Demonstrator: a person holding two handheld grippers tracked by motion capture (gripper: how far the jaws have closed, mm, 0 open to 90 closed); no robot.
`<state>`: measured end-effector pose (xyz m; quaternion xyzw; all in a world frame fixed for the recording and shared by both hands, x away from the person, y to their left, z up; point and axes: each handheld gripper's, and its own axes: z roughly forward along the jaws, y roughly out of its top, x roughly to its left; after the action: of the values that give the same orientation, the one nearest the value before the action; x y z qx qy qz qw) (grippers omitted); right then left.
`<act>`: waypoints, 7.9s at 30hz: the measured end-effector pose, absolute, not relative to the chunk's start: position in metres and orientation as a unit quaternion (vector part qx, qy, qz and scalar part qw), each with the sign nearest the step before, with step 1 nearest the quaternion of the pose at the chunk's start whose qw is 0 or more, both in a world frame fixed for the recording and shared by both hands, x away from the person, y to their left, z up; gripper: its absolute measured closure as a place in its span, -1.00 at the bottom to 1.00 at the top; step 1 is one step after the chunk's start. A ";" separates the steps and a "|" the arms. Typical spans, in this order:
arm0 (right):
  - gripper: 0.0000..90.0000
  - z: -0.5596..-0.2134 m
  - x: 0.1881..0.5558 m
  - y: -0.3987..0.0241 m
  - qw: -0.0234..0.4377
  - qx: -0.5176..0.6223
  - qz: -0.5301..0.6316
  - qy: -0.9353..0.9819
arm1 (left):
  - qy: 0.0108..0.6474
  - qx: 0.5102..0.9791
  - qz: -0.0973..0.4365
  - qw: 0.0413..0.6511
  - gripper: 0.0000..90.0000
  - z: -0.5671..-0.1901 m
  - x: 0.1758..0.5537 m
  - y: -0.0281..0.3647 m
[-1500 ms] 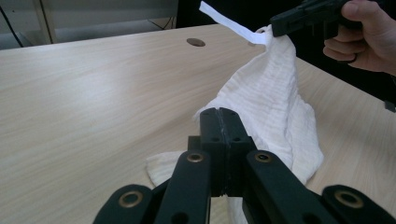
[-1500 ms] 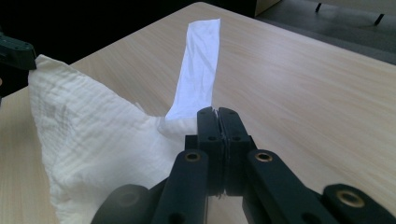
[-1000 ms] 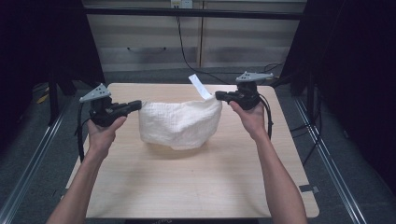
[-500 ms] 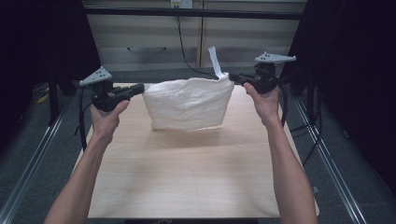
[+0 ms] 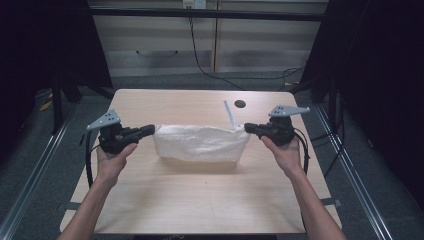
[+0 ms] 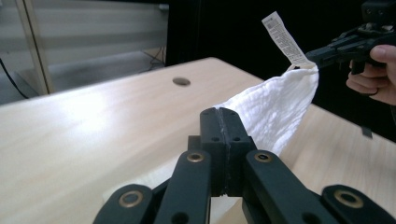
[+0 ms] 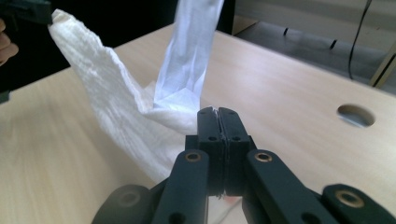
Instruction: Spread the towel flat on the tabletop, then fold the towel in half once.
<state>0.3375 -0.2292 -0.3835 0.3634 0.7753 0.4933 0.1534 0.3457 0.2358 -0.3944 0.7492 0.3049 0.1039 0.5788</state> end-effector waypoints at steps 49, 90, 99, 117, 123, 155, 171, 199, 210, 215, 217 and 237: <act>0.62 -0.475 0.214 -0.236 0.057 0.362 0.461 0.808 | 0.303 0.822 0.037 0.480 0.68 -0.473 0.273 0.231; 0.61 -0.502 0.310 -0.192 0.050 0.365 0.388 0.845 | 0.297 0.853 0.020 0.429 0.57 -0.508 0.336 0.178; 0.61 -0.503 0.300 -0.192 0.050 0.358 0.391 0.846 | 0.289 0.861 0.005 0.419 0.57 -0.505 0.318 0.180; 0.26 -0.488 0.306 -0.198 0.063 0.368 0.414 0.830 | 0.288 0.856 0.013 0.429 0.42 -0.494 0.315 0.186; 0.34 -0.489 0.330 -0.205 0.084 0.389 0.412 0.820 | 0.303 0.855 0.021 0.421 0.41 -0.499 0.323 0.185; 0.93 -0.505 0.378 -0.207 0.089 0.414 0.386 0.819 | 0.290 0.857 0.024 0.425 0.01 -0.495 0.317 0.186; 0.94 -0.494 0.373 -0.211 0.089 0.415 0.415 0.805 | 0.358 0.813 0.068 0.454 -0.05 -0.465 0.381 0.208; 0.93 -0.498 0.373 -0.214 0.081 0.417 0.410 0.807 | 0.369 0.835 0.073 0.402 0.60 -0.506 0.420 0.202; 0.93 -0.495 0.372 -0.215 0.081 0.416 0.414 0.806 | 0.367 0.828 0.053 0.421 0.96 -0.504 0.418 0.203; 0.93 -0.493 0.371 -0.216 0.083 0.413 0.421 0.803 | 0.368 0.815 0.044 0.445 0.96 -0.498 0.418 0.208; 0.93 -0.490 0.371 -0.217 0.083 0.415 0.422 0.802 | 0.368 0.811 0.044 0.453 0.96 -0.495 0.417 0.209; 0.94 -0.447 0.370 -0.227 0.106 0.397 0.471 0.781 | 0.346 0.788 0.061 0.506 0.97 -0.437 0.411 0.219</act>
<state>0.3704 -0.2266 -0.4466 0.3972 0.7806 0.4707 0.1064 0.4109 0.2186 -0.4374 0.7877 0.3460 0.0609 0.5060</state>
